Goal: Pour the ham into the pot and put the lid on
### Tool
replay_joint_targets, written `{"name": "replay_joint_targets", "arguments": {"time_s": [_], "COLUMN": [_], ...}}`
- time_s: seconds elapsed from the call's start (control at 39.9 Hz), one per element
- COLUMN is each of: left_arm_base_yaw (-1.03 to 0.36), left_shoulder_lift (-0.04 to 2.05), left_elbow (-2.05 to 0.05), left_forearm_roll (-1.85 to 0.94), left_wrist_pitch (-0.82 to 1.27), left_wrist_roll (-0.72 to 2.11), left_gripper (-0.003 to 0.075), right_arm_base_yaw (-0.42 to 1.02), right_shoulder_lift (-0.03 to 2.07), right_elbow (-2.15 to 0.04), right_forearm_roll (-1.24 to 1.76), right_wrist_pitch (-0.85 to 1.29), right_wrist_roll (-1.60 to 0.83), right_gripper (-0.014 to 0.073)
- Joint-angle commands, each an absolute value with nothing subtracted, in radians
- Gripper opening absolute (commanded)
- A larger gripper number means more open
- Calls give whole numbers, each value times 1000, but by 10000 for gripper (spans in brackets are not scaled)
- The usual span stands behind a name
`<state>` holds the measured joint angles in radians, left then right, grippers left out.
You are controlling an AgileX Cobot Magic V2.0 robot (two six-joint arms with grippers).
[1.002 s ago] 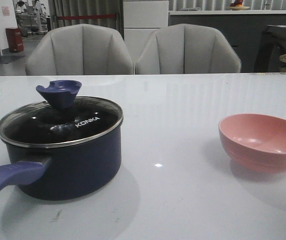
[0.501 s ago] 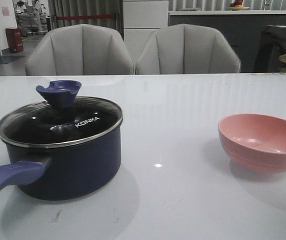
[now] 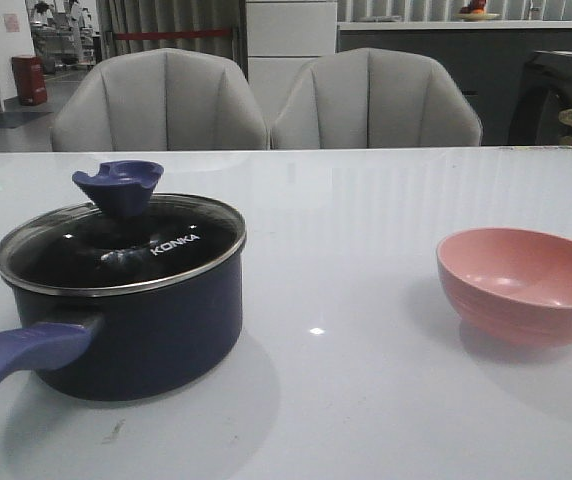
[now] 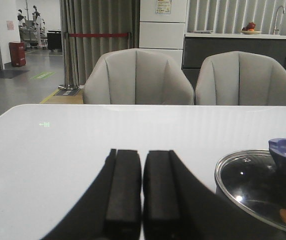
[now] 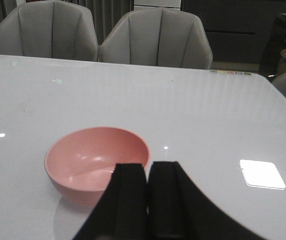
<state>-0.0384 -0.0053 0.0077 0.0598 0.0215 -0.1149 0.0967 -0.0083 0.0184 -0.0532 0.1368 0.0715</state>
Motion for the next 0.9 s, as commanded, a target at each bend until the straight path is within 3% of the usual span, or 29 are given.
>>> {"name": "replay_joint_targets", "arguments": {"time_s": [0.0, 0.88], "left_arm_base_yaw": [-36, -36], "left_shoulder_lift": [-26, -26], "left_elbow": [38, 38], "left_forearm_roll": [60, 60], "left_wrist_pitch": [-57, -57], "left_wrist_roll": [-125, -125], "left_gripper": [125, 125], "right_arm_base_yaw": [89, 89], "right_shoulder_lift": [-29, -29], "right_elbow": [37, 36], "right_forearm_roll": [-56, -46], "right_wrist_pitch": [0, 0], "right_wrist_roll": [94, 94], "right_gripper": [143, 143]}}
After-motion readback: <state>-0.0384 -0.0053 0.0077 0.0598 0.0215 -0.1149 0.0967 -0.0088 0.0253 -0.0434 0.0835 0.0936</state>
